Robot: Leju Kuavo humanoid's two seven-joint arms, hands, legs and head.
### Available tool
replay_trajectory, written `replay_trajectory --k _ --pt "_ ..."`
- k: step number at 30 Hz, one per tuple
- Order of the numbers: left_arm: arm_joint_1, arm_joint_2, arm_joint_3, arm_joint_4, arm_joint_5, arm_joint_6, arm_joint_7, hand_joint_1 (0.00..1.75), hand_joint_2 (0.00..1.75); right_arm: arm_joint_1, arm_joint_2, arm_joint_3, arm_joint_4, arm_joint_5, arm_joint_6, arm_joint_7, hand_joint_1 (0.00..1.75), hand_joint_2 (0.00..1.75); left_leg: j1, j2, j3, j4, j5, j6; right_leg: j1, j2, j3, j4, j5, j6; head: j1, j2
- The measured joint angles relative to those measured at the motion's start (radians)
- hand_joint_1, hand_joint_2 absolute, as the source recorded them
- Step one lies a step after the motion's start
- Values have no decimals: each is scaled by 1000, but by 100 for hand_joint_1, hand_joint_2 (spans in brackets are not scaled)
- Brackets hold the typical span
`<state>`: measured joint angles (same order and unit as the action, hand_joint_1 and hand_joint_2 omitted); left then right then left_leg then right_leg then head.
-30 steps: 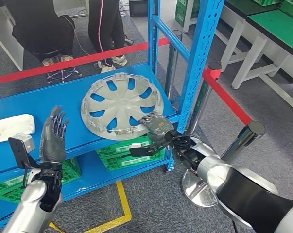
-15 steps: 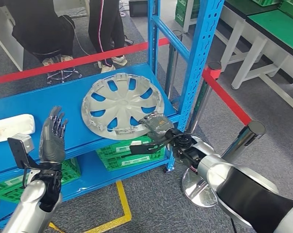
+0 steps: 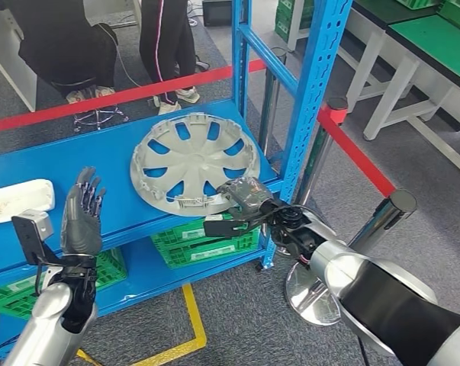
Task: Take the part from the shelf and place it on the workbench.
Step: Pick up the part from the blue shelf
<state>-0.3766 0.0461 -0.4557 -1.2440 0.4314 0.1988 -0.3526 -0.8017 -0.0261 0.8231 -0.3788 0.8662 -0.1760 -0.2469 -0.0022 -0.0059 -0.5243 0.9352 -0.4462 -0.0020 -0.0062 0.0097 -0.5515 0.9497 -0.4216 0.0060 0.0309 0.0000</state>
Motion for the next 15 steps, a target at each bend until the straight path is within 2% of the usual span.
replay_trajectory --k 5,9,15 --pt "8 2 0 -2 -3 10 10 0 0 -4 14 -55 -82 -176 92 -20 175 175 0 0 0 0 0 0 0 0 -1 0 0 0 0 0" --pt "16 4 0 -3 -8 11 17 0 0 -2 14 -107 -203 -332 149 25 175 175 0 1 0 0 0 0 0 0 -1 0 0 0 0 0" --pt "19 5 0 -4 -13 12 20 0 0 21 5 -162 -359 -433 179 57 175 175 0 1 -1 0 0 0 0 1 -3 0 0 0 0 0"
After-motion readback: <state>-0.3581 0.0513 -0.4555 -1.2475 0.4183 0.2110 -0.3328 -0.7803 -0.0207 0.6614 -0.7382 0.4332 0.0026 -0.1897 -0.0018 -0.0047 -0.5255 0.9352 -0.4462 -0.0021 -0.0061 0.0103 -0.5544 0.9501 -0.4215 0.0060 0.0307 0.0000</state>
